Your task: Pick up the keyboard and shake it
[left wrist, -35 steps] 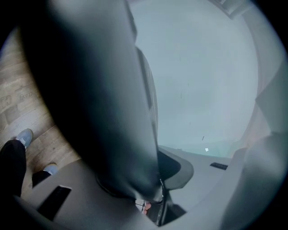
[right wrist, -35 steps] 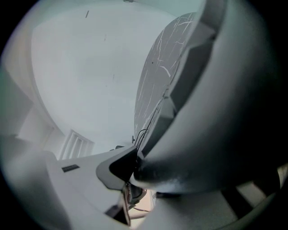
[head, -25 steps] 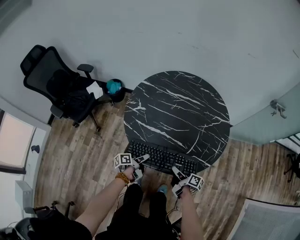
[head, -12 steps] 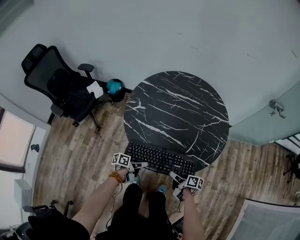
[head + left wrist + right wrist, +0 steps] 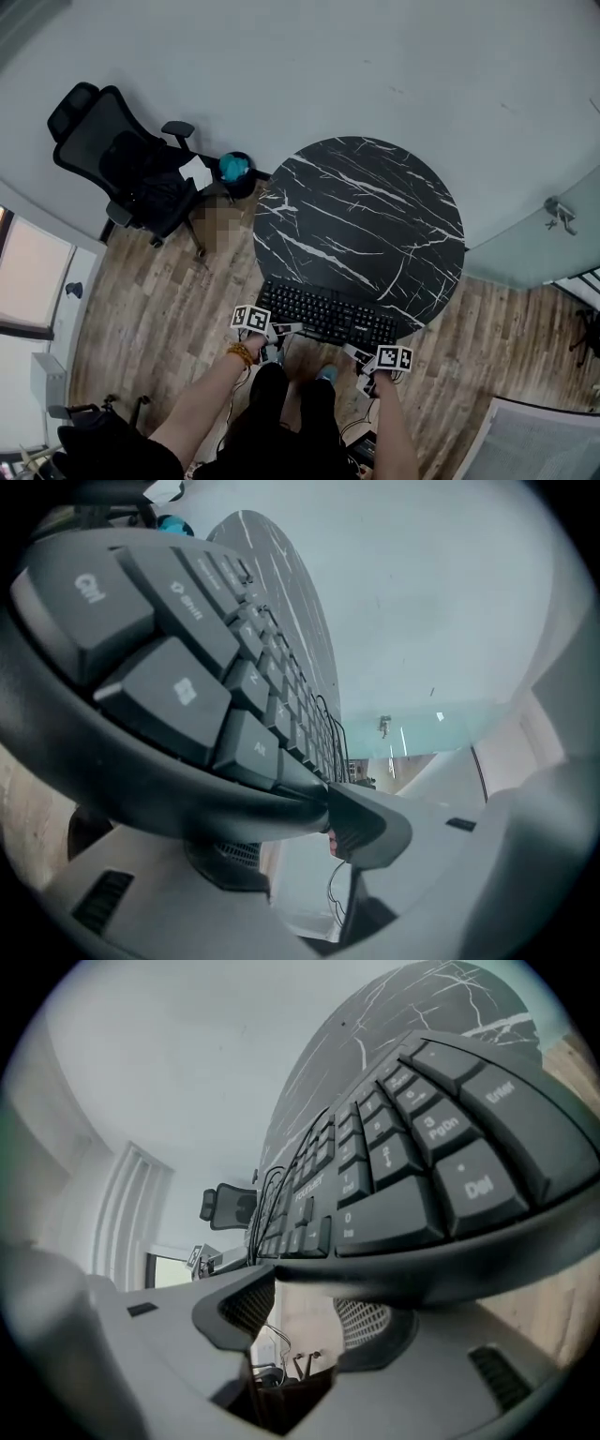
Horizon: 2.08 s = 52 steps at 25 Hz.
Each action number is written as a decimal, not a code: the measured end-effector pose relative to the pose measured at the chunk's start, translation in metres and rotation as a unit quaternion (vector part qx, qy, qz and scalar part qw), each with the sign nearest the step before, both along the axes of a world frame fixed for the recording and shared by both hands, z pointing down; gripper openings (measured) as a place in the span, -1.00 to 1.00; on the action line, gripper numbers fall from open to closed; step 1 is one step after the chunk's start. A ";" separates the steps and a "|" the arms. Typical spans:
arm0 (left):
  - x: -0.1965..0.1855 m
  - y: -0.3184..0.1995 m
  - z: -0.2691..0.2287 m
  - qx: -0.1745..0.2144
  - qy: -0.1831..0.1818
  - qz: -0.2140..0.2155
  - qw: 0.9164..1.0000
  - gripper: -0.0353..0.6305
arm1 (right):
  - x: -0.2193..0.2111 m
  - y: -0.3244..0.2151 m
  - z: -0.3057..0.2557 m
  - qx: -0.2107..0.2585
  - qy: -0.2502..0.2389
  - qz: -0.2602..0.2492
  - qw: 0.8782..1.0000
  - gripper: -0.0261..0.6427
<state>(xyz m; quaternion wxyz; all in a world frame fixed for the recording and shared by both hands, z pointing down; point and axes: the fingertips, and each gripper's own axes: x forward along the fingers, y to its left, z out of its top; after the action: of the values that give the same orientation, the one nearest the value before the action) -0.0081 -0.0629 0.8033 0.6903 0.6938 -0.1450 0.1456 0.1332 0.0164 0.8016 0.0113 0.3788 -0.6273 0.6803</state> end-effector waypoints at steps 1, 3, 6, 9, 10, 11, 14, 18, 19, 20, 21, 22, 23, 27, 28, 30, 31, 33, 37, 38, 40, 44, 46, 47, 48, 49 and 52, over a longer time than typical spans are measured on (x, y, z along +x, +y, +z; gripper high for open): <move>0.001 0.001 0.001 -0.001 -0.002 -0.002 1.000 -0.29 | 0.000 0.003 0.003 -0.004 0.010 -0.017 1.000 -0.32; 0.000 0.001 0.005 0.005 -0.015 0.001 1.000 -0.30 | -0.004 0.016 0.010 -0.014 0.044 -0.080 0.996 -0.39; -0.003 0.002 0.014 0.011 -0.037 0.007 0.999 -0.29 | -0.004 0.026 0.015 -0.011 0.081 -0.115 0.990 -0.48; -0.002 0.002 0.016 0.008 -0.036 0.000 0.999 -0.30 | 0.005 0.020 0.015 -0.007 0.079 -0.059 0.995 -0.49; -0.001 0.002 0.016 0.010 -0.035 0.000 0.999 -0.30 | 0.007 0.021 0.017 -0.008 0.085 -0.054 0.995 -0.49; -0.001 0.003 0.015 0.012 -0.036 0.000 0.999 -0.30 | 0.009 0.022 0.019 -0.008 0.092 -0.054 0.994 -0.49; -0.003 0.005 0.017 0.025 -0.040 0.006 0.999 -0.29 | 0.007 0.026 0.022 -0.009 0.105 -0.064 0.992 -0.49; -0.007 0.014 0.018 0.037 -0.047 0.015 0.998 -0.30 | 0.003 0.027 0.024 -0.010 0.162 -0.078 0.984 -0.49; -0.008 0.019 0.019 0.039 -0.050 0.020 0.998 -0.30 | -0.003 0.027 0.023 -0.011 0.167 -0.087 0.982 -0.49; -0.009 0.024 0.019 0.042 -0.055 0.024 0.997 -0.30 | -0.009 0.028 0.021 -0.010 0.170 -0.099 0.980 -0.49; -0.011 0.030 0.019 0.049 -0.062 0.030 0.996 -0.30 | -0.017 0.030 0.018 -0.010 0.174 -0.112 0.978 -0.49; -0.012 0.036 0.017 0.064 -0.071 0.036 0.995 -0.30 | -0.023 0.032 0.014 -0.008 0.179 -0.124 0.976 -0.49; -0.011 0.040 0.014 0.084 -0.081 0.040 0.992 -0.30 | -0.029 0.032 0.010 -0.005 0.187 -0.133 0.973 -0.50; 0.004 0.047 -0.021 0.199 -0.110 0.031 0.973 -0.36 | -0.043 0.009 -0.021 0.045 0.221 -0.125 0.966 -0.56; 0.008 0.045 -0.033 0.234 -0.121 0.027 0.964 -0.39 | -0.045 0.000 -0.033 0.067 0.228 -0.116 0.964 -0.58; 0.012 0.038 -0.059 0.308 -0.153 0.020 0.939 -0.51 | -0.043 -0.020 -0.061 0.117 0.248 -0.083 0.958 -0.58; 0.014 0.032 -0.072 0.346 -0.172 0.015 0.922 -0.55 | -0.039 -0.031 -0.077 0.145 0.260 -0.059 0.953 -0.59; 0.016 0.014 -0.100 0.418 -0.208 0.000 0.884 -0.61 | -0.027 -0.055 -0.112 0.205 0.292 -0.005 0.934 -0.59; 0.026 -0.012 -0.154 0.524 -0.247 -0.026 0.815 -0.69 | -0.006 -0.077 -0.176 0.302 0.353 0.076 0.882 -0.59; 0.031 -0.016 -0.169 0.547 -0.250 -0.029 0.799 -0.70 | -0.002 -0.077 -0.190 0.321 0.363 0.087 0.870 -0.59; 0.036 -0.020 -0.197 0.586 -0.255 -0.037 0.769 -0.71 | 0.002 -0.073 -0.213 0.354 0.378 0.104 0.849 -0.59; 0.051 -0.022 -0.247 0.651 -0.245 -0.057 0.716 -0.75 | 0.010 -0.063 -0.247 0.398 0.402 0.121 0.816 -0.59; 0.060 -0.018 -0.264 0.669 -0.237 -0.064 0.701 -0.78 | 0.011 -0.056 -0.260 0.416 0.411 0.123 0.802 -0.59; 0.064 -0.015 -0.270 0.674 -0.234 -0.068 0.697 -0.80 | 0.011 -0.053 -0.264 0.423 0.412 0.123 0.798 -0.59; 0.067 -0.012 -0.274 0.677 -0.231 -0.072 0.695 -0.81 | 0.009 -0.050 -0.268 0.430 0.412 0.120 0.795 -0.59; 0.069 -0.009 -0.277 0.678 -0.229 -0.076 0.694 -0.82 | 0.007 -0.046 -0.270 0.434 0.412 0.118 0.793 -0.59; 0.067 0.003 -0.278 0.679 -0.226 -0.078 0.695 -0.85 | -0.001 -0.036 -0.275 0.439 0.419 0.119 0.786 -0.60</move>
<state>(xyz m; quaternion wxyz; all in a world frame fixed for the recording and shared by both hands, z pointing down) 0.0587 -0.0597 0.5252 -0.0127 0.9062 -0.4094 0.1053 0.1326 -0.0195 0.5268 0.0247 0.6623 -0.7419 0.1016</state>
